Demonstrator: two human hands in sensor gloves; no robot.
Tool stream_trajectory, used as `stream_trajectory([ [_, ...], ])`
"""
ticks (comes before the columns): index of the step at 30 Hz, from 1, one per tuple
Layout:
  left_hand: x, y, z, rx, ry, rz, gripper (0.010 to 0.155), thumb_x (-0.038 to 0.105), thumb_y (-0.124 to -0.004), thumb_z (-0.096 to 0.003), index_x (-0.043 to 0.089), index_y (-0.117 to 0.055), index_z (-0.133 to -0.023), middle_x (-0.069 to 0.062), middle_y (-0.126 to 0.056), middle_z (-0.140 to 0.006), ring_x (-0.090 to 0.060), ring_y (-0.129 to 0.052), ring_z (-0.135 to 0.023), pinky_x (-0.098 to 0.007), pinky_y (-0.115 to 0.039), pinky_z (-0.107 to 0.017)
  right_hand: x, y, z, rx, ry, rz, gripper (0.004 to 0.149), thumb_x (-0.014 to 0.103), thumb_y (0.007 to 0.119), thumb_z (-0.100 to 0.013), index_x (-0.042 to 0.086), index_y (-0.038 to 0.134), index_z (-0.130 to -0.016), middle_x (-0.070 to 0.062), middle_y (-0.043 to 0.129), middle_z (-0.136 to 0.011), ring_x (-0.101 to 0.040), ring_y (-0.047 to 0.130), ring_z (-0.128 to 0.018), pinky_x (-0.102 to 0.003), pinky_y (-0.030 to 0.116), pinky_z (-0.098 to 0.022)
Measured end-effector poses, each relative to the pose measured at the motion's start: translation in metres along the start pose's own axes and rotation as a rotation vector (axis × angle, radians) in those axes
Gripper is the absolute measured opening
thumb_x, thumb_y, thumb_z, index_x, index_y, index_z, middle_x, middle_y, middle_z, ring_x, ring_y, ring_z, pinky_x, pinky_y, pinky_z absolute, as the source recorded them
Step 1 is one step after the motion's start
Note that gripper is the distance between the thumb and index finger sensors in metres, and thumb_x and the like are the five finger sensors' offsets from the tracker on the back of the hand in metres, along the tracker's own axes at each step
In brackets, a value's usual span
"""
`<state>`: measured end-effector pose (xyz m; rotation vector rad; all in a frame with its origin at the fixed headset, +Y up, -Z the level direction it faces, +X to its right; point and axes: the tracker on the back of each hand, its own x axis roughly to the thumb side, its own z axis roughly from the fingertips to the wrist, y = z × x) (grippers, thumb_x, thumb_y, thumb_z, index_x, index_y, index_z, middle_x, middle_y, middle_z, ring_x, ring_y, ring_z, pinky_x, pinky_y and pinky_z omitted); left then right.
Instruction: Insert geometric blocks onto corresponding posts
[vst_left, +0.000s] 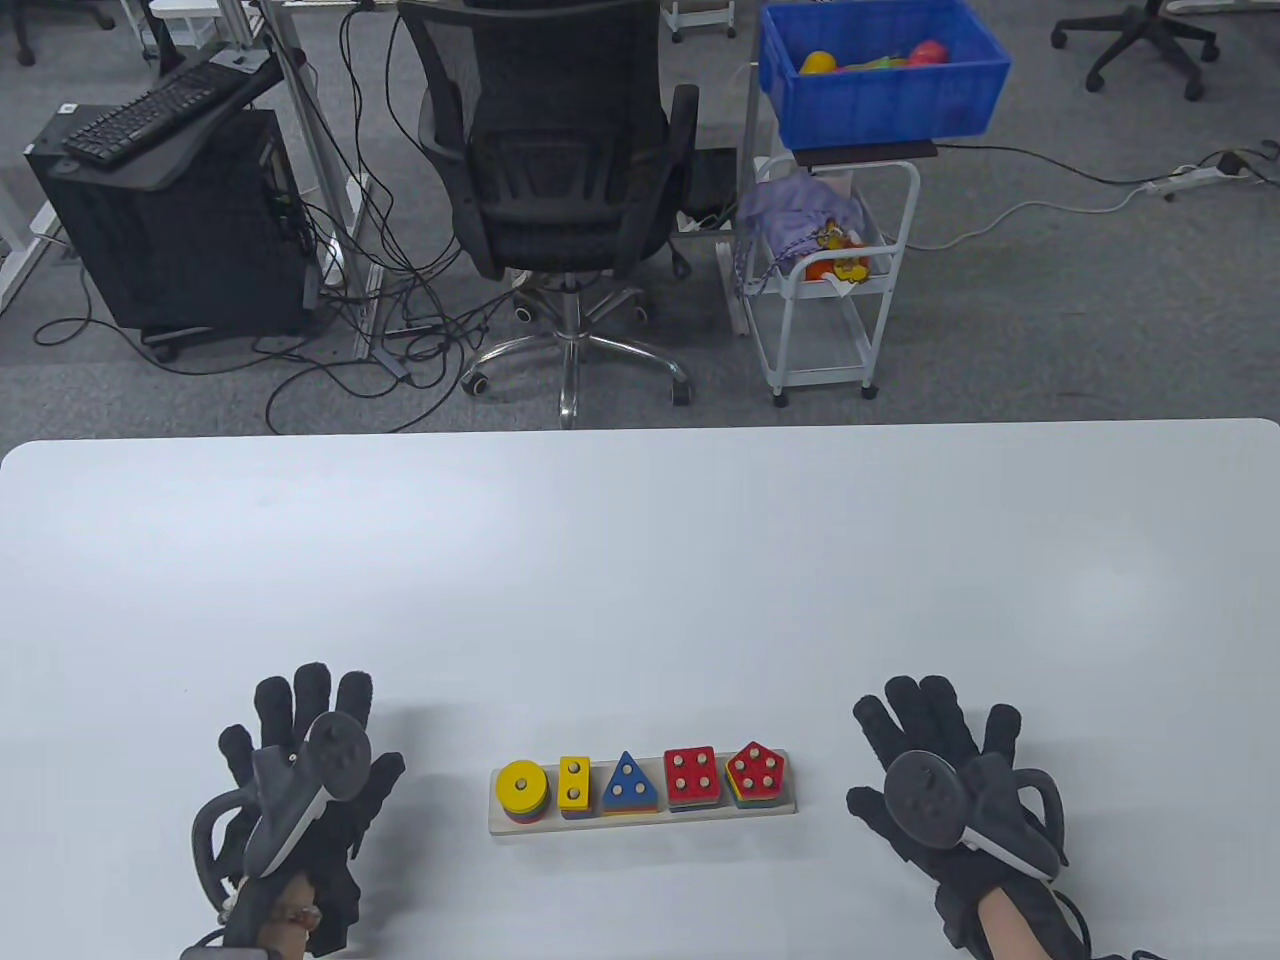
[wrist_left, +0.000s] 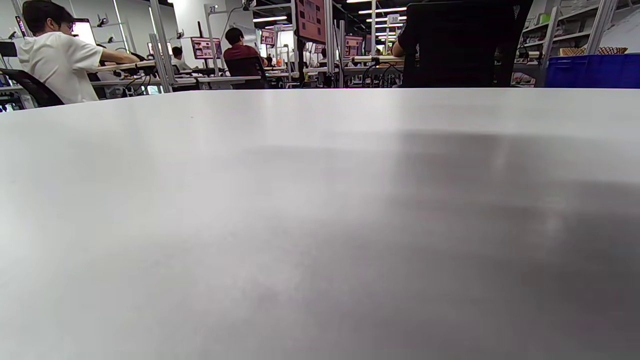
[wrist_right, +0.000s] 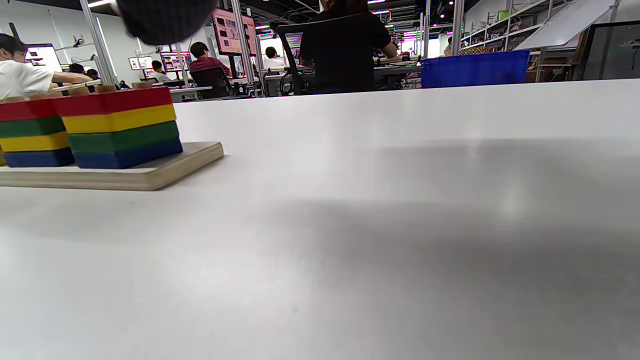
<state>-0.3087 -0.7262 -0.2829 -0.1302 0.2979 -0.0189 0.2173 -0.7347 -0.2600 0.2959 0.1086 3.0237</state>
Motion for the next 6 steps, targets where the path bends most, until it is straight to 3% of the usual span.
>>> stream_trajectory([
  [6,0.0024,-0.001,-0.0001,-0.019,-0.005,-0.019,0.083,0.073,-0.06,-0.0325,0.058,-0.016,-0.102,0.021,-0.004,-0.118,-0.018,-0.005,-0.115,-0.057,-0.015,-0.084,0.0011,0.0003,0.0004,0.011,-0.003,0.003,0.078,0.056,0.064,-0.047,0.024,0.026,-0.106,-0.017,0.019,-0.113,-0.045,0.015,-0.104,-0.083,0.012,-0.061],
])
